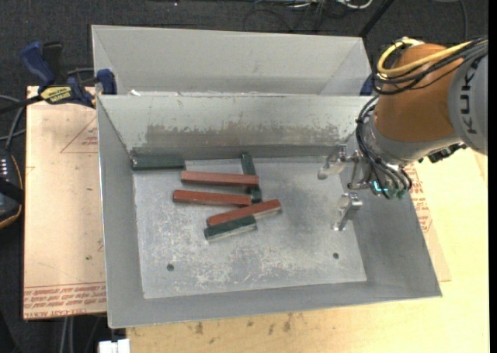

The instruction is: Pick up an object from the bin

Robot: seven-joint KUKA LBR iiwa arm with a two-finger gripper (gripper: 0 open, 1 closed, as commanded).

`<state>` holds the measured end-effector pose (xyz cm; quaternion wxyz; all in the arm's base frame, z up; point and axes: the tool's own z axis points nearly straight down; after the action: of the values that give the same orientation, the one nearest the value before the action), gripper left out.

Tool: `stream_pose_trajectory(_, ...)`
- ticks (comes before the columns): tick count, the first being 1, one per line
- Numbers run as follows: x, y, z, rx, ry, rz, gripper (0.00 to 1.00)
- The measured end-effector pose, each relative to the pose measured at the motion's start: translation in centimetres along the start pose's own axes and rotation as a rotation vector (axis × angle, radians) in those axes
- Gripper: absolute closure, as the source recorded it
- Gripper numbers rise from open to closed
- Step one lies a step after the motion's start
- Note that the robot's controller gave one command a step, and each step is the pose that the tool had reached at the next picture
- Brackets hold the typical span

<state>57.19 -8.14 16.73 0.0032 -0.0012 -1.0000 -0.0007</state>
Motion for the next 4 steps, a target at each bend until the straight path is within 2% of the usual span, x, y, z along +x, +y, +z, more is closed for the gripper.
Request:
stream_pose_trajectory(1, -0.2, 0.0, -0.4, 0.001, -0.008, -0.002, 0.0)
stream_pose_trajectory(2, -5.8, 7.6, 8.9, 0.0, -0.023, -0.083, 1.0)
stream_pose_trajectory(3, -5.8, 7.7, 8.9, 0.0, -0.023, -0.083, 1.0)
stream_pose_trajectory(4, -5.0, 7.7, 4.1, 0.0, -0.004, -0.059, 1.0)
